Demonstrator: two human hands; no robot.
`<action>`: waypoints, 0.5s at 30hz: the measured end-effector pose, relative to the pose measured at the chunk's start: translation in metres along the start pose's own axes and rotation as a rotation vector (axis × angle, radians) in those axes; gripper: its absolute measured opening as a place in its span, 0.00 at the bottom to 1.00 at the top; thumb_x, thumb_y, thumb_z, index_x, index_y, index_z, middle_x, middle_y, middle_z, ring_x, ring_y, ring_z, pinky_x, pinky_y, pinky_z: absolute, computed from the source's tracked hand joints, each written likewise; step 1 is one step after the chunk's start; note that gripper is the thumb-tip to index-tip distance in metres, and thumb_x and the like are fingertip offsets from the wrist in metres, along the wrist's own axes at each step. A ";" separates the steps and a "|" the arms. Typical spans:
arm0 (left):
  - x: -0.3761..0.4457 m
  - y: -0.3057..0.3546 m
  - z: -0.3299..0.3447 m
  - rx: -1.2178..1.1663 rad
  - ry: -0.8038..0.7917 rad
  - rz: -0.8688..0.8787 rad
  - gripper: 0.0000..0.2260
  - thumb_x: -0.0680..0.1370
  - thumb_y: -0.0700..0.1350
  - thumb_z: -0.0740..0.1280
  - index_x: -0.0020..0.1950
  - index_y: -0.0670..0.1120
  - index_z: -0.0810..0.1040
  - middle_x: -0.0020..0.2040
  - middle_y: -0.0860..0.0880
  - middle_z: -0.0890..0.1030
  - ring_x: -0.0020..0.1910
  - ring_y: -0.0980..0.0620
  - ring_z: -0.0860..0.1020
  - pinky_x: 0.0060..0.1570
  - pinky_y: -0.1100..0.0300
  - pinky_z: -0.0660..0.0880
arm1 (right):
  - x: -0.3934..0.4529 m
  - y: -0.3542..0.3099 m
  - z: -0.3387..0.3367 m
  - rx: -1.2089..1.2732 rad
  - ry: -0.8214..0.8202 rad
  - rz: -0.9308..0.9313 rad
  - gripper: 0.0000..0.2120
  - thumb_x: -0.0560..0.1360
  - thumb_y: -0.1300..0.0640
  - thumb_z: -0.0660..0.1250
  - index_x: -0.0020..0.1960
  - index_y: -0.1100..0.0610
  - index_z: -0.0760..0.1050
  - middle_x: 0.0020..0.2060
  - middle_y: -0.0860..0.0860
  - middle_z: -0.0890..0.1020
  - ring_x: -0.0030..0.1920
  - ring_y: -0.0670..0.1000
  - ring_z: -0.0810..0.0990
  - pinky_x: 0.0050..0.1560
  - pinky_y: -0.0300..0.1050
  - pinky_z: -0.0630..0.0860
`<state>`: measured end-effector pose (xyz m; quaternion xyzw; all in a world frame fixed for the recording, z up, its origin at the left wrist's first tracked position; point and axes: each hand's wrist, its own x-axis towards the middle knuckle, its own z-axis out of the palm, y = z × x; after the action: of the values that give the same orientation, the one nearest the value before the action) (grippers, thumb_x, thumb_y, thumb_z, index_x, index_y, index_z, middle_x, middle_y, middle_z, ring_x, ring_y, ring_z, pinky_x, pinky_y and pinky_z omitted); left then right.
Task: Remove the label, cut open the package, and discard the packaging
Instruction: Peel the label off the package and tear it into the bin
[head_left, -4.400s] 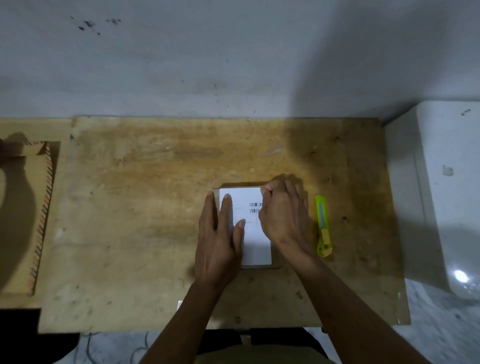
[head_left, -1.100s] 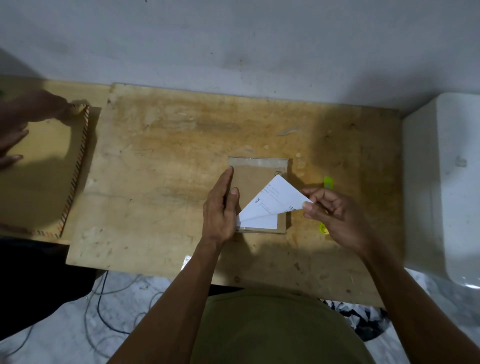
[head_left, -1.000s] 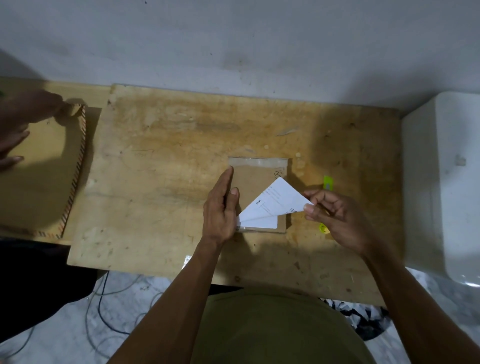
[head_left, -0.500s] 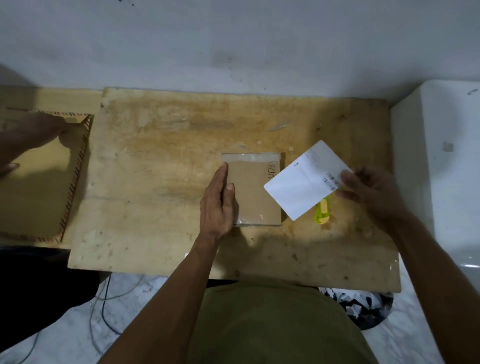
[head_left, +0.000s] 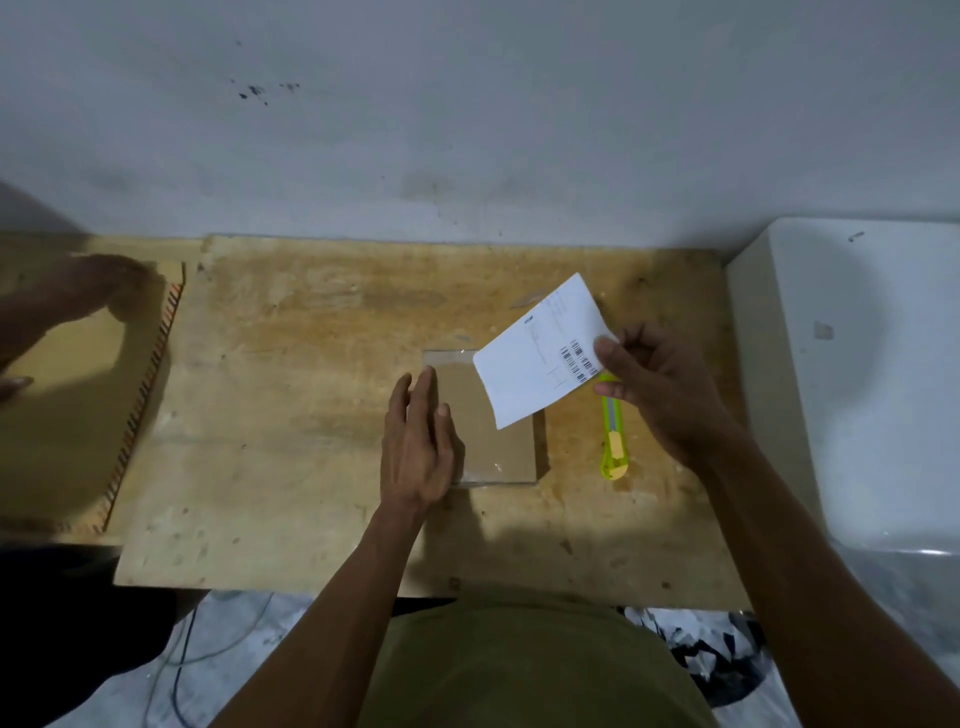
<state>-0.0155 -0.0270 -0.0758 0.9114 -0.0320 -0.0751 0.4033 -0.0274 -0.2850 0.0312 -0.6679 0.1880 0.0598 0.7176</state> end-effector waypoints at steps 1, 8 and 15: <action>-0.001 0.002 -0.003 -0.012 0.011 0.000 0.25 0.83 0.54 0.53 0.79 0.46 0.61 0.78 0.41 0.61 0.77 0.46 0.60 0.72 0.54 0.62 | 0.000 -0.001 0.001 0.013 -0.012 0.015 0.09 0.71 0.50 0.69 0.41 0.54 0.73 0.41 0.49 0.86 0.49 0.49 0.84 0.51 0.52 0.78; -0.002 0.065 -0.034 -0.118 0.132 0.226 0.22 0.82 0.52 0.62 0.76 0.48 0.67 0.78 0.46 0.64 0.77 0.52 0.62 0.73 0.60 0.62 | -0.009 -0.004 0.010 0.173 -0.132 0.037 0.09 0.75 0.52 0.70 0.39 0.54 0.74 0.44 0.56 0.85 0.50 0.54 0.83 0.54 0.57 0.78; 0.001 0.096 -0.049 0.059 0.005 0.572 0.22 0.80 0.55 0.66 0.72 0.49 0.73 0.73 0.52 0.73 0.76 0.49 0.66 0.67 0.39 0.65 | -0.024 -0.012 0.038 0.559 -0.192 0.080 0.15 0.68 0.51 0.76 0.42 0.58 0.73 0.48 0.62 0.79 0.49 0.57 0.79 0.52 0.53 0.77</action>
<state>-0.0065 -0.0560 0.0280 0.8768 -0.2890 0.0448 0.3817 -0.0380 -0.2447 0.0526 -0.4279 0.1547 0.0971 0.8852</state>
